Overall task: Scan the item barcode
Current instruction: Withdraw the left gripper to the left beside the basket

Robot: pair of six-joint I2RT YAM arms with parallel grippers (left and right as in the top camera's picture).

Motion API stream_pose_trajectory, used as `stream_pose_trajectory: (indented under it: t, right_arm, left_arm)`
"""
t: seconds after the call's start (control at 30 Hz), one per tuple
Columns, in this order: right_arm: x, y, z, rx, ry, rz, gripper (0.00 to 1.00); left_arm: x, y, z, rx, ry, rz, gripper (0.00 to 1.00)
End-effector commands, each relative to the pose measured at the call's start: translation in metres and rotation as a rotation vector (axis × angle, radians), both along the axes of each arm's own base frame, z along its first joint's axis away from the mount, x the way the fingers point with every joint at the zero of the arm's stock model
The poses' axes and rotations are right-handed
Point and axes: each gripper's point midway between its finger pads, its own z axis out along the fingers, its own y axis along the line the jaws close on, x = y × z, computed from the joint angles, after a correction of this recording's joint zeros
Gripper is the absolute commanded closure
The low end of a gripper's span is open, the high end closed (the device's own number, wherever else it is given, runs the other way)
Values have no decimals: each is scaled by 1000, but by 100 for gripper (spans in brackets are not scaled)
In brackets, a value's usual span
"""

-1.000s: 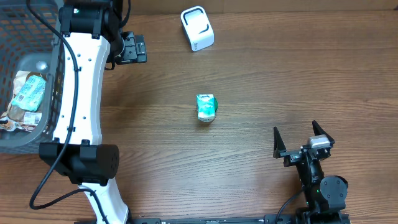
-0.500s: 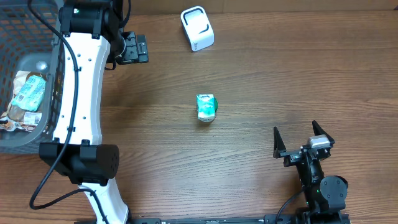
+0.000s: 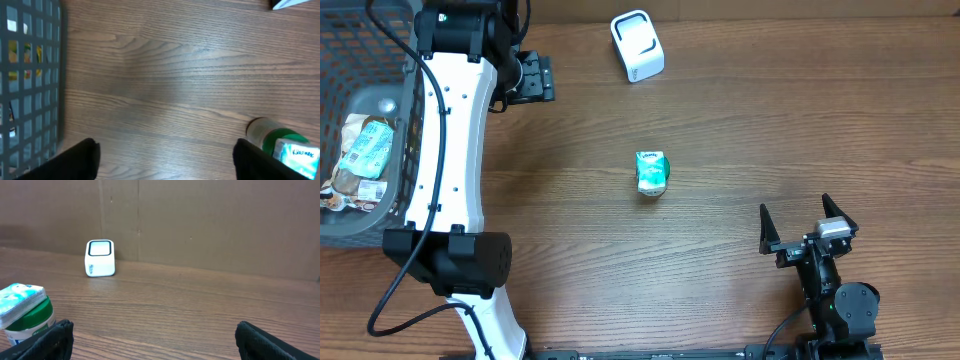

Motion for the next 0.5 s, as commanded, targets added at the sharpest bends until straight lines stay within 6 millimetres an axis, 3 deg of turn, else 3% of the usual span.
stream_pose_trajectory:
  t: [0.0,0.47]
  right_arm:
    - [0,-2,-3,-1,0,-9,0]
    - [0,-2,-3,-1,0,-9,0]
  left_arm:
    - [-2,0,18,-11,-49,-5,24]
    - [-2,0,18,-11,-49,-5,16]
